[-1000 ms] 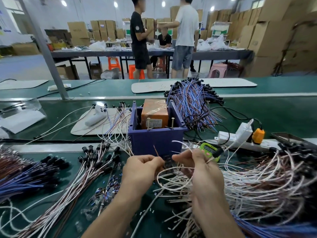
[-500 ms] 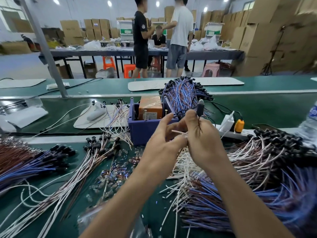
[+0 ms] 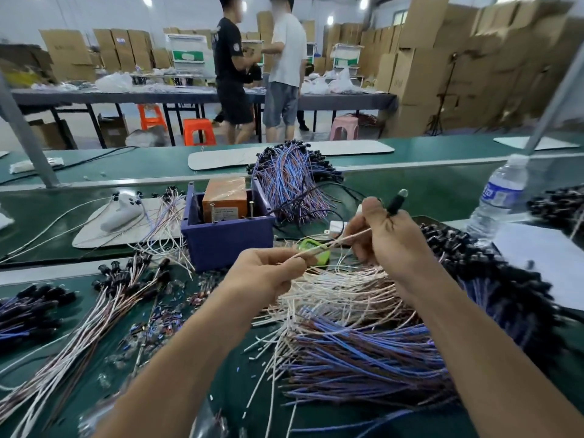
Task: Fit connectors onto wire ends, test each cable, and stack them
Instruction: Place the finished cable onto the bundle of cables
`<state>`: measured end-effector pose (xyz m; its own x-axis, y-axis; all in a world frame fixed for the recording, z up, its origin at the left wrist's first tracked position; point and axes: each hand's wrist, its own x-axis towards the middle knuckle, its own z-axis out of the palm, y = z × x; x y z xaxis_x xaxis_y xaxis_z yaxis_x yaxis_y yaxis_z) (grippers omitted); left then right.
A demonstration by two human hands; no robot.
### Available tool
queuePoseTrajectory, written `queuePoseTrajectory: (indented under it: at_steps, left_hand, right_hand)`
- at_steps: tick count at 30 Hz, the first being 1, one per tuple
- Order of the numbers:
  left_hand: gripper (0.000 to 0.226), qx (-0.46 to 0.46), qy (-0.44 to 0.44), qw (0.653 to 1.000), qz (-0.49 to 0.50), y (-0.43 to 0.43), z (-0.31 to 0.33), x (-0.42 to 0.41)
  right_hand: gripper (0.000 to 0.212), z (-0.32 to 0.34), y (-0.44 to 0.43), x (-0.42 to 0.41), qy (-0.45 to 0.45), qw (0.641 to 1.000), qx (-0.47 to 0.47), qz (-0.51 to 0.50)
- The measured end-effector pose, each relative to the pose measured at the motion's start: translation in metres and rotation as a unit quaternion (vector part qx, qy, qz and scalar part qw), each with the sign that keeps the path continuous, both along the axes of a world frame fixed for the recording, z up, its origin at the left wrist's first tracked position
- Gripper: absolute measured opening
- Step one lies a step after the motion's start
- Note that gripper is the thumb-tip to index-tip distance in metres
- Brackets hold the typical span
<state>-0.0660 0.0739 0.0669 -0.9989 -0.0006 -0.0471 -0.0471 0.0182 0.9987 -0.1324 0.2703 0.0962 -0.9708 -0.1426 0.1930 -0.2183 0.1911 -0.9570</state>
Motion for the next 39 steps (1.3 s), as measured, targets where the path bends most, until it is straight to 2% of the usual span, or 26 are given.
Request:
queuePoseTrajectory:
  at_steps: [2, 4, 7, 8, 9, 10, 11, 12, 14, 15, 17, 19, 22, 24, 27, 29, 31, 34, 39]
  left_hand:
    - [0.031, -0.031, -0.006, 0.999, 0.011, -0.003, 0.000, -0.004]
    - [0.025, -0.054, -0.004, 0.998, 0.015, -0.009, 0.002, -0.007]
    - [0.021, -0.096, 0.005, 0.995, 0.031, -0.014, -0.001, -0.013]
    - [0.019, -0.160, 0.015, 0.986, 0.052, -0.015, -0.002, -0.017]
    - [0.014, -0.260, 0.027, 0.962, 0.077, -0.016, -0.003, -0.020]
    - [0.011, -0.366, 0.033, 0.925, 0.099, -0.016, -0.003, -0.022]
    - [0.012, -0.448, 0.037, 0.886, 0.115, -0.015, -0.003, -0.023]
    - [0.015, -0.493, 0.041, 0.861, 0.119, -0.012, -0.004, -0.025]
    - [0.013, -0.507, 0.049, 0.854, 0.107, -0.001, -0.011, -0.030]
    - [0.011, -0.493, 0.053, 0.863, 0.098, 0.007, -0.016, -0.033]
    - [0.013, -0.460, 0.061, 0.881, 0.090, 0.023, -0.028, -0.040]
    - [0.012, -0.443, 0.072, 0.888, 0.100, 0.032, -0.039, -0.047]
    - [0.007, -0.456, 0.092, 0.878, 0.111, 0.037, -0.056, -0.057]
    - [0.010, -0.472, 0.090, 0.872, 0.091, 0.041, -0.061, -0.061]
    - [0.033, -0.455, 0.070, 0.885, 0.063, 0.037, -0.054, -0.057]
    - [0.039, -0.424, 0.068, 0.900, 0.074, 0.017, -0.043, -0.047]
    - [0.031, -0.416, 0.079, 0.899, 0.111, -0.012, -0.030, -0.031]
    - [0.014, -0.411, 0.061, 0.888, 0.196, -0.068, -0.011, 0.001]
    - [0.013, -0.449, -0.050, 0.830, 0.326, -0.178, -0.005, 0.068]
  right_hand:
    - [0.063, -0.004, 0.023, -0.012, -0.008, 0.998, 0.029, -0.062]
    - [0.059, -0.010, 0.046, -0.025, -0.029, 0.992, 0.052, -0.108]
    - [0.058, -0.017, 0.075, -0.041, -0.044, 0.984, 0.133, -0.111]
    - [0.059, -0.017, 0.080, -0.045, -0.044, 0.977, 0.171, -0.117]
    - [0.060, -0.015, 0.085, -0.049, -0.044, 0.967, 0.215, -0.130]
    - [0.059, -0.013, 0.089, -0.054, -0.044, 0.951, 0.270, -0.142]
    - [0.056, -0.011, 0.092, -0.058, -0.040, 0.925, 0.345, -0.152]
    - [0.051, -0.011, 0.094, -0.062, -0.026, 0.882, 0.442, -0.161]
    - [0.037, -0.013, 0.094, -0.068, 0.024, 0.771, 0.614, -0.168]
    - [0.027, -0.015, 0.093, -0.072, 0.043, 0.731, 0.661, -0.167]
    - [0.018, -0.021, 0.095, -0.079, 0.052, 0.690, 0.704, -0.161]
    - [0.029, -0.023, 0.098, -0.085, 0.065, 0.666, 0.723, -0.172]
    - [0.046, -0.023, 0.098, -0.084, 0.109, 0.632, 0.741, -0.199]
    - [0.048, -0.021, 0.087, -0.074, 0.155, 0.641, 0.724, -0.203]
    - [0.051, -0.015, 0.052, -0.053, 0.209, 0.675, 0.686, -0.173]
    - [0.050, -0.013, 0.018, -0.034, 0.237, 0.707, 0.653, -0.131]
    - [0.047, -0.011, -0.022, -0.016, 0.250, 0.755, 0.602, -0.069]
    - [0.047, -0.011, -0.085, 0.005, 0.209, 0.824, 0.521, 0.070]
    - [0.042, -0.025, -0.185, 0.031, 0.112, 0.865, 0.420, 0.249]
